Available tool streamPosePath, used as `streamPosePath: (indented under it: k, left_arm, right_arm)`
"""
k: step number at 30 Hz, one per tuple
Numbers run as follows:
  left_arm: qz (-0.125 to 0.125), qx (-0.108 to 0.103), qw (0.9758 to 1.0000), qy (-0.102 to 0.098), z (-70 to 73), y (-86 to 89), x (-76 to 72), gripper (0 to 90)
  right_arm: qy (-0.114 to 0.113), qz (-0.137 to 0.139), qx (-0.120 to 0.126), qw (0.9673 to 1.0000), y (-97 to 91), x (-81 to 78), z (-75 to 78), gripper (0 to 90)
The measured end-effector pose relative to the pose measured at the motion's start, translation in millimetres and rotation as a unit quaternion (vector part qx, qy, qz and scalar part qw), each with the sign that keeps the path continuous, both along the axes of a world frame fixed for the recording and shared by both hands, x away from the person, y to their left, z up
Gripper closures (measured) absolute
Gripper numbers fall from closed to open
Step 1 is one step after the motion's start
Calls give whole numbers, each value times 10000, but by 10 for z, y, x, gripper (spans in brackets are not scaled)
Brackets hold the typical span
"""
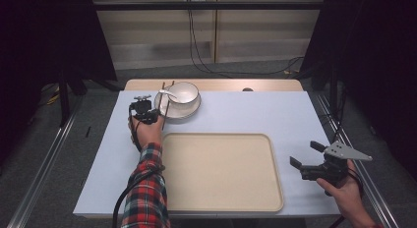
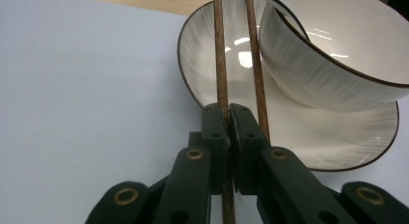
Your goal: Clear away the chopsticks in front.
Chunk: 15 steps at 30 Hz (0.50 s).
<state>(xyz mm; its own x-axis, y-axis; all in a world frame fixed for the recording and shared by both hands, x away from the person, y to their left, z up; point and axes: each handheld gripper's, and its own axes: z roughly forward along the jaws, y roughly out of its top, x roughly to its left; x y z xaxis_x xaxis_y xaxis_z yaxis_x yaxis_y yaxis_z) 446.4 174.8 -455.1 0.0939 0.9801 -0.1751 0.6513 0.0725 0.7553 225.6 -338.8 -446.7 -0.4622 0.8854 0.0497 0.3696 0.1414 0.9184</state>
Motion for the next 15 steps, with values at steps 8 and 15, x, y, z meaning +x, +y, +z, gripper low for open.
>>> streamPosePath:
  k: [8, 15]
  left_arm:
    - [39, -127, 9999, 29, -2, 13, -115, 859]
    - [85, -292, 9995, 75, -2, 40, -260, 859]
  right_arm:
    - [-8, 2, -6, 10000, -2, 1, 1, 14]
    - [-1, -4, 25, 10000, -10, 2, 6, 14]
